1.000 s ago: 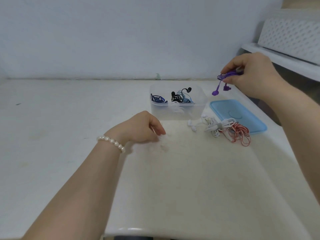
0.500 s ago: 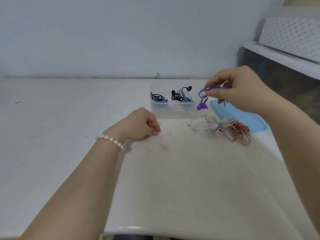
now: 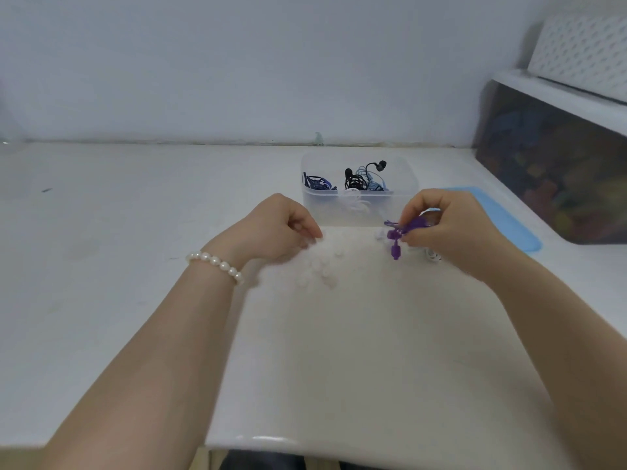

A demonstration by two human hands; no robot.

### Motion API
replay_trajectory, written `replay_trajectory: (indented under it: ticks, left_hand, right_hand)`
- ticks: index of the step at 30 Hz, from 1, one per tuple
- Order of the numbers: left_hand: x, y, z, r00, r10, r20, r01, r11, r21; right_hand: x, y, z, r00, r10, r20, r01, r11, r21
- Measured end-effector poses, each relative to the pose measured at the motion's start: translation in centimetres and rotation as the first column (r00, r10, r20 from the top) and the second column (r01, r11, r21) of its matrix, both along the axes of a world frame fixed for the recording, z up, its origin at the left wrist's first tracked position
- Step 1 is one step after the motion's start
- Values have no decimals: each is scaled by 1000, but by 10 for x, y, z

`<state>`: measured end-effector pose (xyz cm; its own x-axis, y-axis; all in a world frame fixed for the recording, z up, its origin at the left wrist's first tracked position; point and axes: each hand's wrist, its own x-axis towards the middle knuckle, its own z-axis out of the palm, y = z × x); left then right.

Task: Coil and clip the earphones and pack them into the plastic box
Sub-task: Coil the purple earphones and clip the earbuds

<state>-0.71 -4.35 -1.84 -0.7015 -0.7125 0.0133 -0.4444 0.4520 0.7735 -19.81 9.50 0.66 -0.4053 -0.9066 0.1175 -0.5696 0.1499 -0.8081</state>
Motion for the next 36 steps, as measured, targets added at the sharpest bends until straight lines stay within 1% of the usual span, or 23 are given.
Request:
replay_trajectory:
  ticks: [2,5,7,8,10,13,14,16,18,21,23,25,28,32,36]
  left_hand:
    - [0,2,2,998,26,-66,-25,1000,18]
    - [-4,11,9,959,65,-277,-34,993,113]
    - [-8,20,14,902,76,-424,30,971,239]
    - [-11,25,15,879,70,-471,93,945,315]
    - [-16,32,16,867,29,-497,215,878,427]
    - [-23,42,14,871,-99,-482,370,778,508]
    - [-23,44,14,864,-113,-490,403,739,539]
    - [-22,46,17,852,-82,-517,425,683,594]
    - [-20,44,19,847,-20,-531,409,662,628]
    - [-20,41,20,840,62,-539,363,675,643]
    - [-21,39,19,832,128,-539,312,695,647]
    - [-23,38,18,829,161,-536,284,704,651]
    - [-23,39,18,833,147,-533,288,708,645]
    - [-24,41,18,850,102,-516,273,754,598]
    - [-24,42,16,862,97,-498,243,782,574]
  right_hand:
    - [2,2,-1,997,29,67,-27,999,-34]
    - [8,4,0,978,91,186,-69,990,-123]
    - [12,3,2,956,140,258,-89,976,-199]
    - [15,3,2,947,160,278,-95,968,-233]
    - [20,1,2,935,189,299,-101,953,-286]
    - [25,-2,3,917,226,328,-97,925,-366]
    - [25,-3,4,918,223,327,-85,919,-386]
    - [25,-4,7,935,191,299,-57,912,-406]
    - [23,-4,8,935,180,306,-39,909,-416]
    - [22,-4,6,920,191,341,-40,914,-405]
    - [21,-5,3,924,180,337,-41,924,-381]
    - [21,-6,2,929,180,324,-54,931,-362]
    - [20,-6,2,931,196,307,-86,937,-339]
    - [22,-5,1,926,262,272,-193,948,-253]
    - [26,-5,1,949,242,204,-193,953,-235]
